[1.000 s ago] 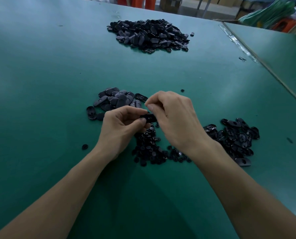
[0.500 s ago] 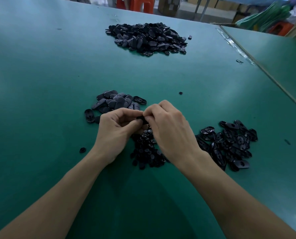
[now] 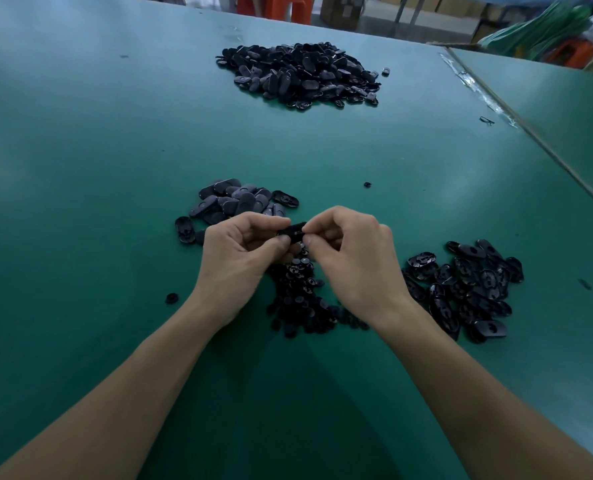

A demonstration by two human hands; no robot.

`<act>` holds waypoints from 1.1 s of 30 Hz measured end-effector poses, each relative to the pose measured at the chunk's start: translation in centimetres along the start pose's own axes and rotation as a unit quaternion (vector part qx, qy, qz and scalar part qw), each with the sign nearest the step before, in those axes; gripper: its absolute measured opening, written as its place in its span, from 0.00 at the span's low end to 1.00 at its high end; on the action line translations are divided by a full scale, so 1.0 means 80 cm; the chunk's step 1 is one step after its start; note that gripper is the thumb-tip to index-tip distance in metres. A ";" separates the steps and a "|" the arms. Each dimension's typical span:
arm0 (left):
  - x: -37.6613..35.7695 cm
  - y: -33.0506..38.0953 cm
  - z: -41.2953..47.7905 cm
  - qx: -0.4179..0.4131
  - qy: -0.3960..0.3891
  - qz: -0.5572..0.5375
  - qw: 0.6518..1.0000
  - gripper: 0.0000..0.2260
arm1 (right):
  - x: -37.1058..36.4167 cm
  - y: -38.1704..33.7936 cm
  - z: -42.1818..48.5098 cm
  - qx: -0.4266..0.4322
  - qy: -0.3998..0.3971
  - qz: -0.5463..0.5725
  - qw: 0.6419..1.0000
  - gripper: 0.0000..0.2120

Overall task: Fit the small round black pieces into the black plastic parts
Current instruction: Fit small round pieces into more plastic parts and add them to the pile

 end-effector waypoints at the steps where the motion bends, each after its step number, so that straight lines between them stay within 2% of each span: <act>1: 0.000 0.000 0.000 -0.002 -0.002 0.001 1.000 0.10 | 0.000 0.001 0.001 -0.006 0.004 0.013 1.000 0.06; 11: -0.003 0.003 -0.001 -0.017 -0.017 0.011 1.000 0.11 | -0.005 0.002 0.003 -0.021 0.014 0.038 0.999 0.05; 27: -0.001 0.001 0.000 -0.022 -0.031 0.019 0.999 0.07 | -0.017 -0.018 -0.011 0.058 0.047 -0.054 0.996 0.09; 33: -0.002 0.002 -0.001 -0.023 -0.029 0.019 0.999 0.08 | -0.013 -0.011 -0.009 0.056 0.029 -0.018 0.998 0.08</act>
Point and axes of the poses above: each hand's wrist, its own z-axis towards the middle knuckle, its own x-axis out of the back of the hand, y = z × x, the point moved 6 cm from there along z, towards the middle knuckle, and after that the axes turned 4 degrees about -y, right-handed, at the moved point
